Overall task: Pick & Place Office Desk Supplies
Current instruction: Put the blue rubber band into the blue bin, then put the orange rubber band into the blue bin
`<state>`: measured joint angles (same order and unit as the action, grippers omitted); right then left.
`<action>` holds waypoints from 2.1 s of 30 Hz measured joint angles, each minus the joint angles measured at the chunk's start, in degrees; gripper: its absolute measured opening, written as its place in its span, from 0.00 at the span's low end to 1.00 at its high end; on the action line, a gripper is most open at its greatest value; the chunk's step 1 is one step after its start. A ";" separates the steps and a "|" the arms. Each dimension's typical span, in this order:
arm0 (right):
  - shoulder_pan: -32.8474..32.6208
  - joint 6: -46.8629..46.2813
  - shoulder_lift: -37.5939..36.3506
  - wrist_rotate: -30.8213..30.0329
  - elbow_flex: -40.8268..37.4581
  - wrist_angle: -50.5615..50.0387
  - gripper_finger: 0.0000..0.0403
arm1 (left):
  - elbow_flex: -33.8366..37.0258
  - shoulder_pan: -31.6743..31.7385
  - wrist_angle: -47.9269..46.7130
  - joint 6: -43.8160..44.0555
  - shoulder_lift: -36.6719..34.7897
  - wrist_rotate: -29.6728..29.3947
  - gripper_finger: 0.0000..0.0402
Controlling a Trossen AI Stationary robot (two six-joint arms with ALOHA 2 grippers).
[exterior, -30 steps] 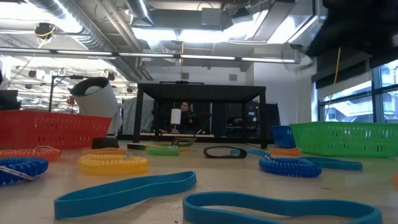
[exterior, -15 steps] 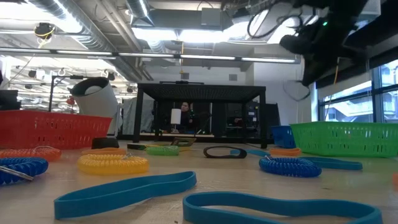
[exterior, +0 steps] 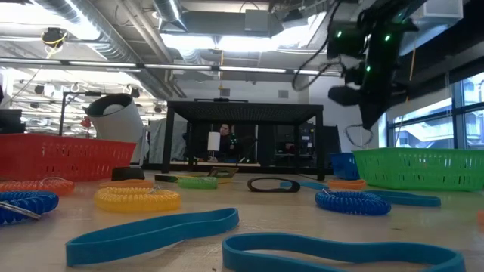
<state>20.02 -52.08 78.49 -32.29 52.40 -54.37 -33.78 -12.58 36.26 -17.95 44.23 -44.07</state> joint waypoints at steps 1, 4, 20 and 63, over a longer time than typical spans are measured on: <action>0.54 0.21 1.03 0.00 0.00 0.00 0.00 | 0.00 0.00 0.05 -0.50 0.00 -0.01 0.32; 1.67 0.46 3.58 0.45 0.00 0.00 0.02 | 0.00 0.00 0.39 -1.52 0.00 -0.01 0.32; 2.18 1.53 2.20 4.23 0.00 -0.05 0.47 | 0.00 0.00 3.24 -6.28 -0.02 -0.03 0.32; -61.12 -9.16 4.20 15.29 0.00 26.42 0.36 | -0.02 -12.43 -0.94 18.85 9.22 12.13 0.32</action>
<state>-41.10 -61.23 82.68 -17.00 52.40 -27.95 -33.80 -25.01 35.32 0.90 53.44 -31.94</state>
